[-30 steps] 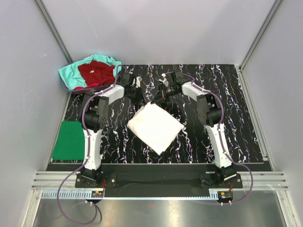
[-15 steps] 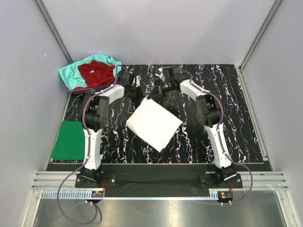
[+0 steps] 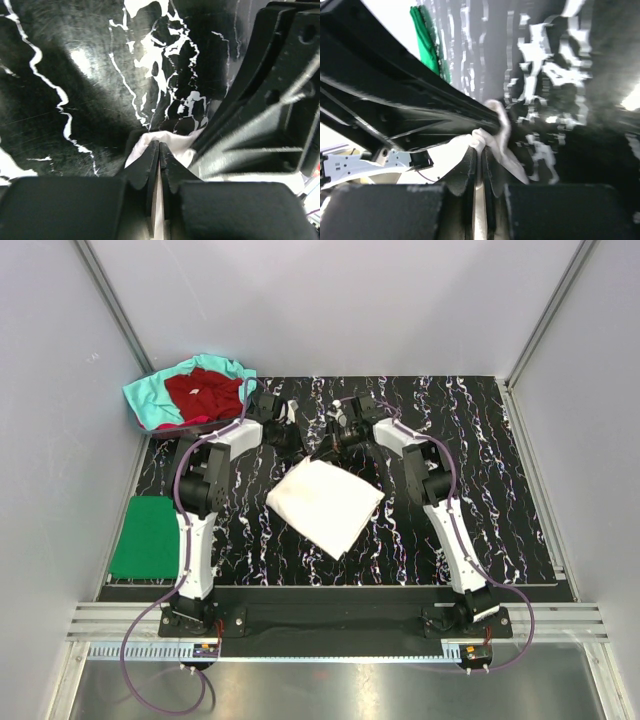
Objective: Fold and stack the t-shirts
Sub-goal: Fold the tshirt
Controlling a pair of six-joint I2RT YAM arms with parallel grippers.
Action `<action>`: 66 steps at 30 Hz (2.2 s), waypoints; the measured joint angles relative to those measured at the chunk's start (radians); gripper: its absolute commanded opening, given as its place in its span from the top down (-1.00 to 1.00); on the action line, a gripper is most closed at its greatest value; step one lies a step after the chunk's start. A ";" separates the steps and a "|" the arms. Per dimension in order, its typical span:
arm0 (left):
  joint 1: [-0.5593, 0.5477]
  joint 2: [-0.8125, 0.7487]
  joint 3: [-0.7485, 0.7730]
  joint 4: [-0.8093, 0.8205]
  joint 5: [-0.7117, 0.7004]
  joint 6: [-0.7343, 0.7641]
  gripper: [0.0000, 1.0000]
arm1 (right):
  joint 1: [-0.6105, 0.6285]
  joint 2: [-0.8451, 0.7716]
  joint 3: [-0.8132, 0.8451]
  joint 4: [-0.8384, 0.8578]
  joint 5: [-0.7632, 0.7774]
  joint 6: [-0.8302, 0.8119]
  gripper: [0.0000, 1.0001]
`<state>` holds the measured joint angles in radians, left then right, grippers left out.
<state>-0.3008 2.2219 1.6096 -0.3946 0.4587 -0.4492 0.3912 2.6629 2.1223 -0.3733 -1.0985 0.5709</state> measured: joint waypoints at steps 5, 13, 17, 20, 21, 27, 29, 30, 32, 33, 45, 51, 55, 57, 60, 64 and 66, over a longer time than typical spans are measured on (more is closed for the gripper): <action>0.000 -0.018 0.003 -0.039 -0.040 0.016 0.44 | -0.012 0.005 0.000 -0.005 0.009 0.002 0.79; 0.018 -0.116 0.060 -0.217 -0.162 0.079 0.35 | -0.023 0.008 0.000 -0.006 0.018 0.010 0.76; 0.035 -0.279 -0.012 -0.200 -0.140 0.093 0.55 | -0.025 0.016 0.002 0.005 0.016 0.039 0.74; 0.035 -0.439 -0.167 -0.117 -0.051 0.070 0.67 | -0.025 0.034 0.014 0.018 0.013 0.072 0.74; 0.032 -0.472 -0.212 -0.082 -0.020 0.056 0.69 | -0.025 0.040 0.019 0.023 0.013 0.083 0.74; 0.007 -0.489 -0.469 0.063 0.090 -0.021 0.89 | -0.026 0.052 0.027 0.038 0.000 0.112 0.75; 0.007 -0.458 -0.507 0.062 0.091 -0.027 0.95 | -0.026 0.052 0.027 0.037 -0.001 0.111 0.74; 0.010 -0.444 -0.528 0.068 0.090 -0.031 0.96 | -0.026 0.052 0.027 0.037 -0.001 0.111 0.75; 0.016 -0.439 -0.572 0.087 0.085 -0.040 1.00 | -0.026 0.053 0.028 0.035 -0.002 0.111 0.75; 0.021 -0.444 -0.599 0.101 0.080 -0.045 1.00 | -0.026 0.054 0.028 0.035 -0.003 0.109 0.75; 0.116 -0.571 -0.768 0.148 0.044 -0.074 0.78 | -0.023 0.078 0.082 -0.034 -0.012 0.061 0.75; 0.115 -0.605 -0.700 0.052 0.044 -0.048 0.48 | -0.024 0.078 0.082 -0.037 -0.012 0.055 0.75; 0.116 -0.605 -0.603 0.019 0.032 -0.029 0.44 | -0.025 0.076 0.082 -0.036 -0.010 0.055 0.74; 0.119 -0.598 -0.570 0.017 0.029 -0.021 0.49 | -0.025 0.067 0.075 -0.036 -0.003 0.056 0.74; 0.124 -0.568 -0.546 0.018 0.024 -0.011 0.49 | -0.025 0.048 0.069 -0.032 0.006 0.072 0.74; 0.127 -0.544 -0.571 0.004 0.007 -0.001 0.42 | -0.026 0.022 0.062 0.017 0.005 0.113 0.73; 0.131 -0.544 -0.586 -0.008 -0.002 0.002 0.35 | -0.026 0.010 0.060 0.041 0.001 0.129 0.73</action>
<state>-0.1696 1.6779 1.0237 -0.4030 0.4568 -0.4477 0.3656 2.6728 2.1818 -0.3321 -1.0973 0.6998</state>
